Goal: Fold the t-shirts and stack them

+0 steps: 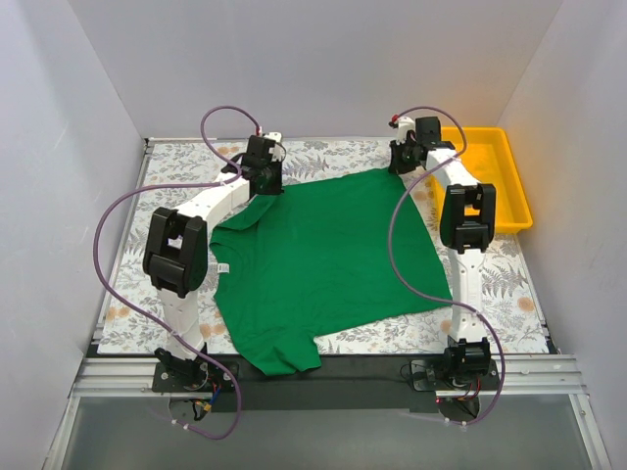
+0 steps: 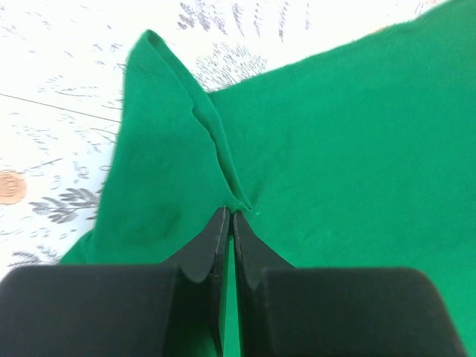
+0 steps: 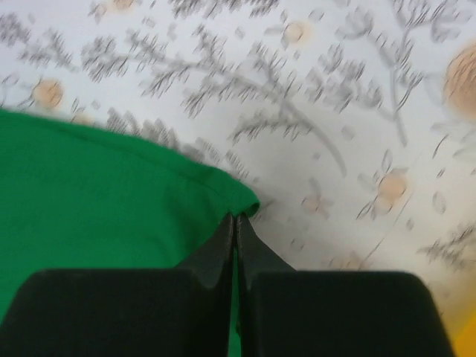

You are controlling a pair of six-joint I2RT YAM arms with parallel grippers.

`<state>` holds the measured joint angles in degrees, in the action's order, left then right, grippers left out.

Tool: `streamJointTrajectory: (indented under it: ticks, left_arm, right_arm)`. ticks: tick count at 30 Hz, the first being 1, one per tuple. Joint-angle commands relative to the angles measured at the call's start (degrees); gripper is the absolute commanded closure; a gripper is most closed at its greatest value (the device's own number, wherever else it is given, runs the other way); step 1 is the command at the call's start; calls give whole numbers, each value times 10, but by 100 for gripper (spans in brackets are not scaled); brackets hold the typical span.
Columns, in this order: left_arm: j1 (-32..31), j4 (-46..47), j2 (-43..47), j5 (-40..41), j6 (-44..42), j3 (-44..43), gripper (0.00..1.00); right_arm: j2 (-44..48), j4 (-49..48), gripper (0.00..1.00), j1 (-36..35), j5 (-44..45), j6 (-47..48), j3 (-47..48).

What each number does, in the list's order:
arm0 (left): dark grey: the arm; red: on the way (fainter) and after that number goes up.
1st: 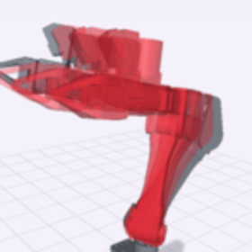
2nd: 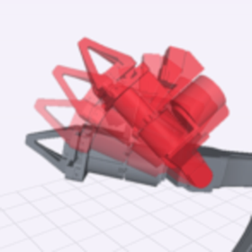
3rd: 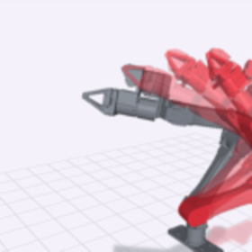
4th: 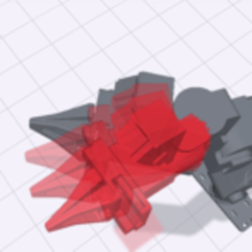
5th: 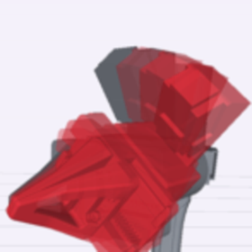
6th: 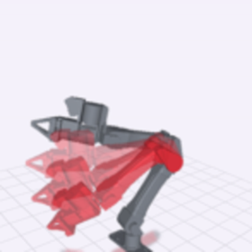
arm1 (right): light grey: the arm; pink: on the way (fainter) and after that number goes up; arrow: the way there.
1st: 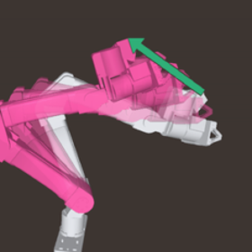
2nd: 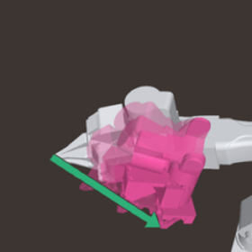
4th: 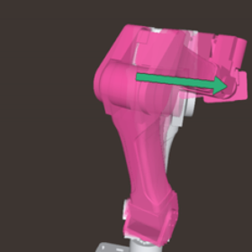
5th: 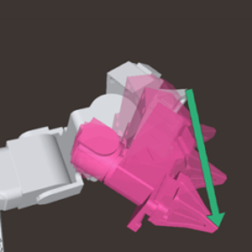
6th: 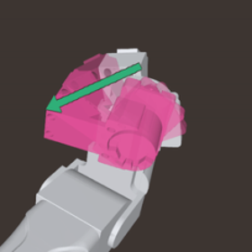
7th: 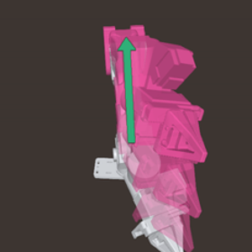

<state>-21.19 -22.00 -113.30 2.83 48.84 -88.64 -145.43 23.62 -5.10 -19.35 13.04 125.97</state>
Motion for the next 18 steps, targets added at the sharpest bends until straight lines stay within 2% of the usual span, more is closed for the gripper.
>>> streamJointTrajectory:
  ticks: [1,5,6,7,10,14,18]
  left_arm:
    - [11,12,100,20,7,-5,100]
    - [14,20,184,25,20,34,100]
    - [15,27,203,25,22,50,100]
    - [15,28,240,26,24,58,100]
    - [15,30,310,24,30,69,100]
    - [15,30,389,20,35,46,100]
    - [15,39,449,11,39,-20,100]
  right_arm:
    - [150,-61,99,3,-30,-2,-107]
    - [294,-110,99,-6,-60,-6,-256]
    - [327,-117,99,-10,-61,1,-320]
    - [392,-124,99,-14,-60,5,-347]
    - [511,-137,99,-22,-49,16,-418]
    - [632,-111,99,-23,-38,31,-408]
    - [693,-29,99,-21,-36,59,-292]
